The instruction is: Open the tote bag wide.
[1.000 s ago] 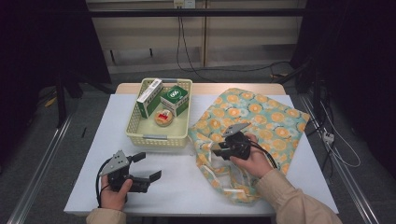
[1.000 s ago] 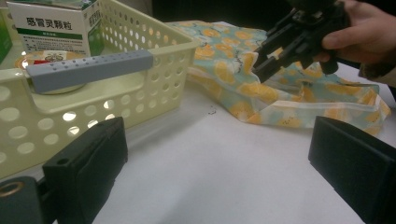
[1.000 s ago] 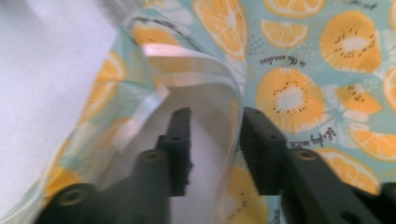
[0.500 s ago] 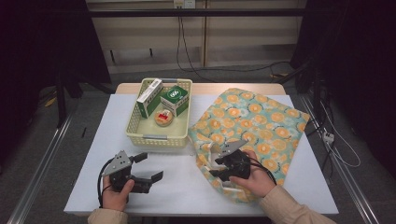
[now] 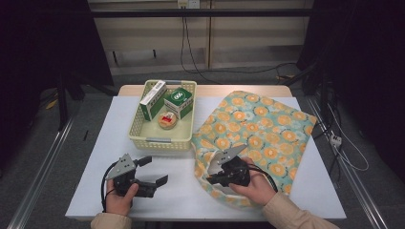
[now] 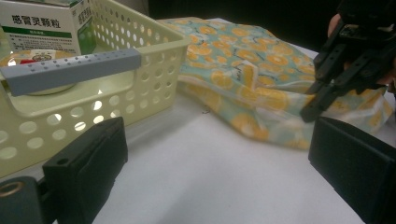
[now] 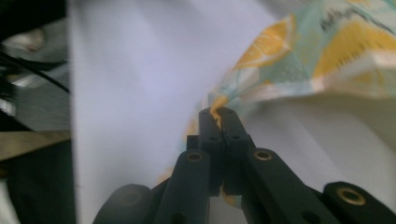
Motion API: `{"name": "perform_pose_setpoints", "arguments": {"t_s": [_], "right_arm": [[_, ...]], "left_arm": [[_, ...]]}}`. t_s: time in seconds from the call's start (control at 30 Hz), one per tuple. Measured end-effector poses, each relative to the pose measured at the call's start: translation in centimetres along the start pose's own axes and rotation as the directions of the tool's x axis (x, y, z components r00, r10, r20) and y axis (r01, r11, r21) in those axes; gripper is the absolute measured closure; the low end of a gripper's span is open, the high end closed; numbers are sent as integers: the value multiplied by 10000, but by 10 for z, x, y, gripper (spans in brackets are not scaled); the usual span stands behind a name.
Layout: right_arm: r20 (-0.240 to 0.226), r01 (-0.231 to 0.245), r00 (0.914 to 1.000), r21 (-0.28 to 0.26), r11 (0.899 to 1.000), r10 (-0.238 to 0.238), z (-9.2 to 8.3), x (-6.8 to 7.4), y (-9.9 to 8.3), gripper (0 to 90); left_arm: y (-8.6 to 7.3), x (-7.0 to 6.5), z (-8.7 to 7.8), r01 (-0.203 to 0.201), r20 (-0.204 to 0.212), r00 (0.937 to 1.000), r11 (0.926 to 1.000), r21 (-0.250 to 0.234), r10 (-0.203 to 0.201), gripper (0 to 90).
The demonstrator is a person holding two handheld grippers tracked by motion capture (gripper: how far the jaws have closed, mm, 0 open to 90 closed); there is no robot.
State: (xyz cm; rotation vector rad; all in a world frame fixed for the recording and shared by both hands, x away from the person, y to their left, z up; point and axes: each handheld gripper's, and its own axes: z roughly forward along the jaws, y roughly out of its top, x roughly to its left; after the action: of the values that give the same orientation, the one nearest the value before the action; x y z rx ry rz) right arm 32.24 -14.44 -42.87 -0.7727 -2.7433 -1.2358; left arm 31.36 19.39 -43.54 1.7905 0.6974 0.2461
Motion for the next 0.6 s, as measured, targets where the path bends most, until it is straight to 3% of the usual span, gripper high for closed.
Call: {"name": "perform_pose_setpoints", "arguments": {"t_s": [0.07,0.23,0.4,0.6], "right_arm": [[-171,-33,9998,-148,9999,31,1,3,3,900],[359,-57,9993,1,10000,57,-1,-6,3,900],[937,-398,9947,-380,9985,432,-28,-28,4,900],[1705,-870,9806,-615,9943,963,-58,-54,0,900]], "left_arm": [[0,0,1,-19,3,10000,10000,17,19,45],[0,0,0,-22,25,10000,10000,3,22,45],[-1,1,0,71,2,10000,10000,20,-71,45],[-1,1,0,69,19,10000,10000,30,-69,45]]}}
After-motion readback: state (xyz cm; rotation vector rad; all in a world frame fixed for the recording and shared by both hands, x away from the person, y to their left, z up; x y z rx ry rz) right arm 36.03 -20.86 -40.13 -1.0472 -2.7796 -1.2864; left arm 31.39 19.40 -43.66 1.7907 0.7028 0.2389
